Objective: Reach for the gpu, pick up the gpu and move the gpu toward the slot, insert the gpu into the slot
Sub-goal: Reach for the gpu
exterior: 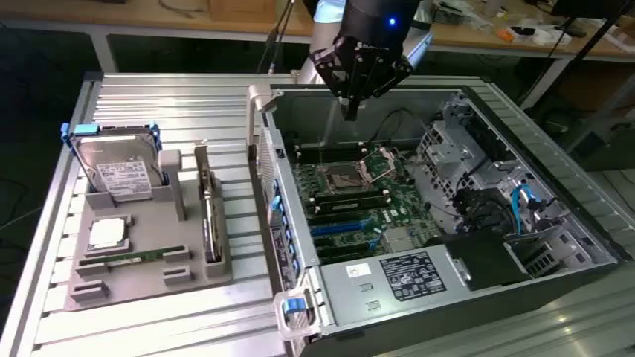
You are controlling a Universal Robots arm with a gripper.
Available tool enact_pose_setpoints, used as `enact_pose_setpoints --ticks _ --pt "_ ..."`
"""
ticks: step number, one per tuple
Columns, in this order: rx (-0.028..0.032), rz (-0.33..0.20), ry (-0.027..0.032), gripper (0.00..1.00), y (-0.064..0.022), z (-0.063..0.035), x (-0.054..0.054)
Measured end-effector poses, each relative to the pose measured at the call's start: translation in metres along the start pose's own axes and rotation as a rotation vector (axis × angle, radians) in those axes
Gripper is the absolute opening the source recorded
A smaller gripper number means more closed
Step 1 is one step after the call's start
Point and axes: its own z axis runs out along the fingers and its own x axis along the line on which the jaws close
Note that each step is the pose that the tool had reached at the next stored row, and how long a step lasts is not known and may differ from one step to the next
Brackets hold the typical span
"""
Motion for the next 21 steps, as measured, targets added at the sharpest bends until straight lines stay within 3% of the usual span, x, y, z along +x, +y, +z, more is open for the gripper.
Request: enact_pose_setpoints --ticks 6,11,18,21 --pt "0.0001 0.000 0.0000 0.10 -0.0003 0.0000 0.004" --pt "0.0000 0.000 0.0000 0.10 -0.0016 -0.0005 0.024" --pt "0.0000 0.000 0.0000 0.10 -0.0043 -0.0015 0.060" --pt "0.0001 0.000 0.0001 0.10 -0.0065 -0.0024 0.090"
